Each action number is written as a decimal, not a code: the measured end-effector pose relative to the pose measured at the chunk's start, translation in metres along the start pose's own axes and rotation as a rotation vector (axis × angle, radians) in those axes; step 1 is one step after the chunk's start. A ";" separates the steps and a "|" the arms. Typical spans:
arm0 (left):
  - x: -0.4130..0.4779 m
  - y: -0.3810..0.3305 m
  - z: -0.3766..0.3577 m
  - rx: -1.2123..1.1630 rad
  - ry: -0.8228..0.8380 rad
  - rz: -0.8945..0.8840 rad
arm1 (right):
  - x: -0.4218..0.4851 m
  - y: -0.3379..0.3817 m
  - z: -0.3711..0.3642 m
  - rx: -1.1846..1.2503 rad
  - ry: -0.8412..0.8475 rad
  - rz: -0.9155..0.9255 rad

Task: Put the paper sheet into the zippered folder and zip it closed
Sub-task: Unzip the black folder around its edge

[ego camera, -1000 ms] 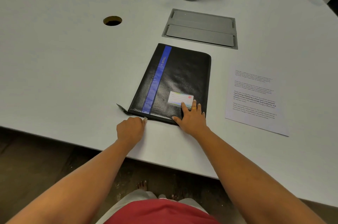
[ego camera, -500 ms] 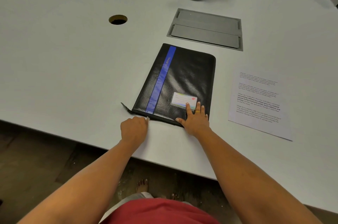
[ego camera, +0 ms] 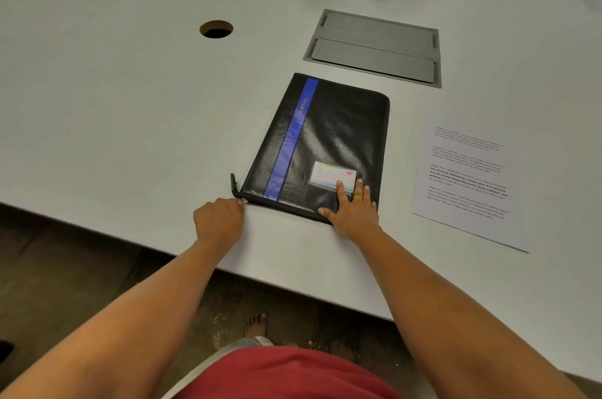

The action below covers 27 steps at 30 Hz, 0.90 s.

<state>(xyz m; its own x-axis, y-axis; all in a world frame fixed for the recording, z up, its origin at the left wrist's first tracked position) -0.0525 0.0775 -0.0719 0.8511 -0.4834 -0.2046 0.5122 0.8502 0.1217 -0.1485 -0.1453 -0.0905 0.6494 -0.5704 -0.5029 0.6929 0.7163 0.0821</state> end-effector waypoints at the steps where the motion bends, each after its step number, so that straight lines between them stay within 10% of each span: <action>1: 0.000 0.000 0.000 -0.007 -0.014 -0.008 | 0.000 0.000 0.000 -0.002 0.002 -0.001; 10: -0.008 -0.007 0.011 0.092 -0.158 -0.273 | 0.002 0.001 -0.001 -0.036 0.015 0.003; 19: -0.011 -0.009 -0.001 0.070 0.012 -0.068 | 0.000 0.006 0.003 -0.118 -0.015 0.017; 27: -0.011 -0.019 -0.018 -0.092 0.040 -0.020 | -0.016 0.032 0.003 -0.366 -0.190 0.381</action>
<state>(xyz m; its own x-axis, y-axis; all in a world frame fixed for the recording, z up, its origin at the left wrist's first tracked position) -0.0735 0.0705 -0.0892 0.8343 -0.4936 -0.2455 0.5151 0.8567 0.0280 -0.1364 -0.1143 -0.0774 0.9009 -0.2826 -0.3294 0.2668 0.9592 -0.0931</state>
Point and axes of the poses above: each hand's wrist, its own x-axis towards the middle knuckle, its own z-axis out of the back of the hand, y = z × x, the point moved 8 cm from there along x, towards the middle knuckle, and after that the axes turned 11 degrees about -z, right-handed, at the moved point
